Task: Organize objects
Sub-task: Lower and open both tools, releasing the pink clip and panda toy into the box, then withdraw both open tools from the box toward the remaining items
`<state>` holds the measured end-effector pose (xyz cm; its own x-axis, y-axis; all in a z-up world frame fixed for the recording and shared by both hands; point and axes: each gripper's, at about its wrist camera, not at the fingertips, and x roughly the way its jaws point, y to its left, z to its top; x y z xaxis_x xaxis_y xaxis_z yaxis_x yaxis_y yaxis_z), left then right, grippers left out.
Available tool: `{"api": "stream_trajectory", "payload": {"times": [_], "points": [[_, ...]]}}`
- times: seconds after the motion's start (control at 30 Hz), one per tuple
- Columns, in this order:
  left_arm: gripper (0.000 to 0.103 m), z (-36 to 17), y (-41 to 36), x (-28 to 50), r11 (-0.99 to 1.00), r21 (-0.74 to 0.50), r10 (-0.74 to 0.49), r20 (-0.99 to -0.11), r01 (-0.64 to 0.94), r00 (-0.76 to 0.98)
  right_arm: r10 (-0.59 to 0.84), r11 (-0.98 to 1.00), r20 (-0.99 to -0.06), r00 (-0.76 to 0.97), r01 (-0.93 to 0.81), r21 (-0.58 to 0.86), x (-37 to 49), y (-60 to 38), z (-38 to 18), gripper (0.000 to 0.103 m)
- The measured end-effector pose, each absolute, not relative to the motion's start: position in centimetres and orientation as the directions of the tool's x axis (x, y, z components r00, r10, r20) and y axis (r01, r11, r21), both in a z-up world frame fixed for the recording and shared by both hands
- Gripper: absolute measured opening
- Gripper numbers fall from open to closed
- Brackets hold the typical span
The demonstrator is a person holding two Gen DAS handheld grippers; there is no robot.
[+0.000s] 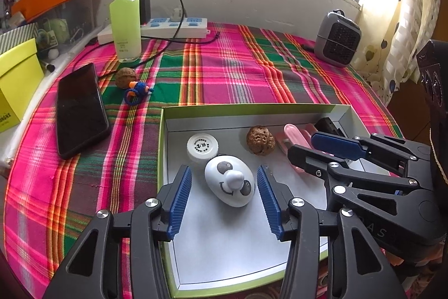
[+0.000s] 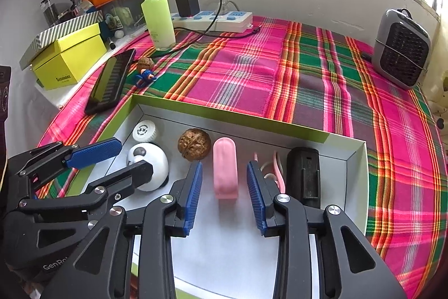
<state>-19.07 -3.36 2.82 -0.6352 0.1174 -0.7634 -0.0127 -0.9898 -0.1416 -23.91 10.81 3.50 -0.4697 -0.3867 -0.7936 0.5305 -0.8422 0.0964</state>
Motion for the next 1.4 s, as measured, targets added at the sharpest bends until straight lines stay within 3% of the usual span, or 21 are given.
{"api": "stream_trajectory", "payload": {"times": [1.4], "points": [[0.053,4.9,-5.4,-11.1,-0.980,-0.198,0.148,-0.716,-0.005,-0.683,-0.420,-0.867,-0.715,-0.559,0.480,0.134,-15.3,15.1,6.1,0.036]]}}
